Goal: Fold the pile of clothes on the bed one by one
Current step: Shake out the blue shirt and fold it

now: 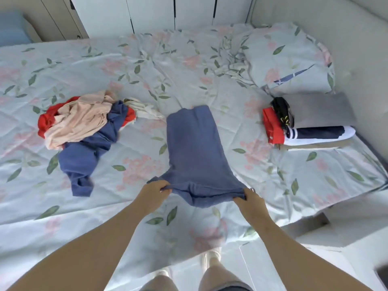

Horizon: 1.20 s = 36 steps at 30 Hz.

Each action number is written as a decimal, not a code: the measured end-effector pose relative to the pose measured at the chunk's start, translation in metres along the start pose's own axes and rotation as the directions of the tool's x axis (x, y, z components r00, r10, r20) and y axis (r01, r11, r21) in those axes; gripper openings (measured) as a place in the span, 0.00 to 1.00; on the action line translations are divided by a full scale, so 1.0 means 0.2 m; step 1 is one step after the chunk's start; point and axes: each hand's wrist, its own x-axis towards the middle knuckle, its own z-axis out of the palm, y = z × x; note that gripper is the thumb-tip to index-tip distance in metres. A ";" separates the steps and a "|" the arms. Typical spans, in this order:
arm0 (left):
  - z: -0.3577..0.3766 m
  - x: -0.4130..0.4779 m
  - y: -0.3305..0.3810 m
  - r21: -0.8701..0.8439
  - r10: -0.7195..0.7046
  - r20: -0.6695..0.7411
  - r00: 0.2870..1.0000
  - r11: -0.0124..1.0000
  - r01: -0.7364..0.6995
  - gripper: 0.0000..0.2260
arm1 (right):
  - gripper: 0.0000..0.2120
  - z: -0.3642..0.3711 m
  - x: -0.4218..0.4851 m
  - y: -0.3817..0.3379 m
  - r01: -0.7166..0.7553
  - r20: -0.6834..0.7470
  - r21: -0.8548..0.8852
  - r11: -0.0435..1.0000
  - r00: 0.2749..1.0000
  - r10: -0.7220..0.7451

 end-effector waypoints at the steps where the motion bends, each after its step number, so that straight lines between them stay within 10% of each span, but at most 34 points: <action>1: 0.04 -0.02 -0.01 0.038 -0.003 0.028 1.000 0.999 0.002 0.14 | 0.03 0.02 -0.01 0.04 -0.015 0.044 -0.038 0.999 0.999 0.017; 14: 0.44 0.01 -0.26 0.244 -0.192 0.082 0.978 0.955 0.167 0.16 | 0.11 0.34 0.08 0.43 0.079 0.319 -0.476 0.876 0.944 0.088; 21: 0.53 0.20 -0.23 0.532 0.117 0.089 0.989 0.834 -0.146 0.06 | 0.05 0.42 0.16 0.50 0.146 0.391 -0.520 0.842 0.917 0.082; 26: 0.59 0.47 -0.05 0.487 0.458 0.262 0.849 0.697 -0.526 0.10 | 0.03 0.41 0.25 0.46 0.192 0.468 -0.508 0.840 0.880 0.082; 28: 0.61 0.52 0.00 0.502 0.340 0.105 0.935 0.793 -0.345 0.27 | 0.03 0.40 0.29 0.44 0.181 0.477 -0.498 0.848 0.874 0.093; 31: 0.62 0.51 0.05 0.427 0.102 -0.124 0.987 0.903 -0.040 0.25 | 0.07 0.38 0.37 0.40 0.156 0.429 -0.464 0.872 0.901 0.068; 36: 0.66 0.50 -0.12 0.340 -0.099 0.137 0.986 0.939 0.047 0.19 | 0.07 0.36 0.57 0.24 0.176 0.313 -0.333 0.926 0.947 -0.067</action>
